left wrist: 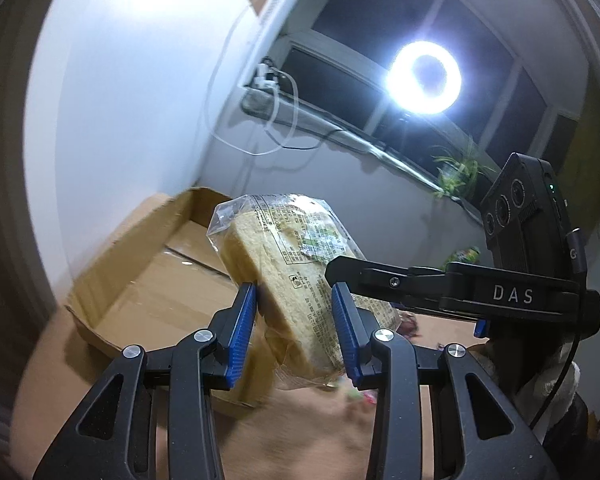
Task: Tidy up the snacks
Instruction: 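Carry the bread loaf with the right tool into the cardboard box, then open the right tool to release the bread and withdraw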
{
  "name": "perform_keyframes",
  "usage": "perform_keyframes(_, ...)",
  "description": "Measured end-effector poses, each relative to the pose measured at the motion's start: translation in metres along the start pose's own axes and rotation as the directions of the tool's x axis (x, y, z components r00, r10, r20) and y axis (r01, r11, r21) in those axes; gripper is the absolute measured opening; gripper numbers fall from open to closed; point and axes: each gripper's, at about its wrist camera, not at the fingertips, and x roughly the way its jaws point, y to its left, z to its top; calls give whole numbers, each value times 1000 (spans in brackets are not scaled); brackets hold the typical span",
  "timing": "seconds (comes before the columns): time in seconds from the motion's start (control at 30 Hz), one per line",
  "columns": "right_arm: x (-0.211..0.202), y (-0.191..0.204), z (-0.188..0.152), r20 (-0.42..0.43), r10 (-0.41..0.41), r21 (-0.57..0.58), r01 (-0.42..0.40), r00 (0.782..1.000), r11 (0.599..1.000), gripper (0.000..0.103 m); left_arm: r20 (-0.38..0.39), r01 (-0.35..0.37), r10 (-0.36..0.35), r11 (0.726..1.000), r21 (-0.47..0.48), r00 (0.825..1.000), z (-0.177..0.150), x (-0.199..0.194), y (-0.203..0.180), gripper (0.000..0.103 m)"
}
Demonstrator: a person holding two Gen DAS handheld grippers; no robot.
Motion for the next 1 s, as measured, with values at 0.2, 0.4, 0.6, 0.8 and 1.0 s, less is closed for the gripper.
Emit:
perform_keyframes(0.2,38,-1,9,-37,4,4,-4,999,1000,48,-22,-37,36,999,-37,999,8,13,29,36)
perform_keyframes(0.4,66,-11,9,-75,-2,20,3,997,1000,48,-69,-79,76,996,-44,995,5,25,43,36)
perform_keyframes(0.6,79,-12,8,-73,-83,-21,81,994,996,58,-104,-172,169,985,-24,980,6,36,45,36)
perform_keyframes(0.8,68,-16,10,-43,-88,-21,87,995,996,64,-92,-186,182,982,-32,979,6,31,47,36)
perform_keyframes(1.0,52,-17,8,-22,-98,-30,97,995,995,64,-72,-180,178,983,-27,981,8,24,42,39)
